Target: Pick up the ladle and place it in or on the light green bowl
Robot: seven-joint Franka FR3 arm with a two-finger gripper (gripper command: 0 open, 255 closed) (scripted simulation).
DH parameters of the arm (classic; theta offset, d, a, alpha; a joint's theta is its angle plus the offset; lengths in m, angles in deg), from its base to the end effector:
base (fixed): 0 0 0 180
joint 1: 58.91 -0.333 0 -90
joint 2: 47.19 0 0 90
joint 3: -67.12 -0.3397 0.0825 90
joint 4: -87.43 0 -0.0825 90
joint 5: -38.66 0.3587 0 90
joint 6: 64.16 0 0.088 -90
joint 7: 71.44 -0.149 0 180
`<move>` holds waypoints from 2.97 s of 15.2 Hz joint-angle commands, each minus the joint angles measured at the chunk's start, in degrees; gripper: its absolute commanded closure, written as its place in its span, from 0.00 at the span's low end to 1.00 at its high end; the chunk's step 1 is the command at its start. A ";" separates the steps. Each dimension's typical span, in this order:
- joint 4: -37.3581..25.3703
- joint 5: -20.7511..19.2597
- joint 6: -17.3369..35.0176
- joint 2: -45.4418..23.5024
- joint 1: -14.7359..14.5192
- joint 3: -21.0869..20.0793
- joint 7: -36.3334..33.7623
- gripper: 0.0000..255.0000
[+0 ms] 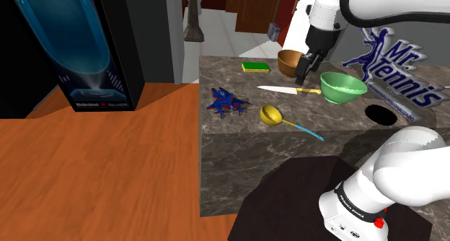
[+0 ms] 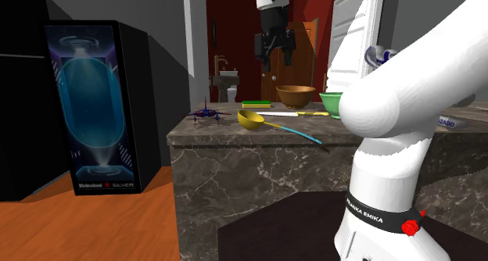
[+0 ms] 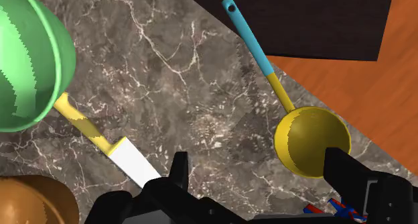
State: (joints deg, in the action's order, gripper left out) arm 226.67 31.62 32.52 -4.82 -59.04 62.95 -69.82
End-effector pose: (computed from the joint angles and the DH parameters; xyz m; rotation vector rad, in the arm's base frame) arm 0.2859 0.0088 0.5305 2.9669 0.1468 -0.0039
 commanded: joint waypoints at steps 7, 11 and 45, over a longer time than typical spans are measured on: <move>13.33 -1.21 11.16 3.46 -5.27 -0.52 7.34 0.00; 21.81 -2.38 19.05 4.94 -8.72 -0.64 12.03 0.00; 25.08 -0.93 23.44 4.92 -5.87 -3.01 16.96 1.00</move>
State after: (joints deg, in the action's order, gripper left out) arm 252.48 31.85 56.76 -0.53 -65.30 60.16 -53.44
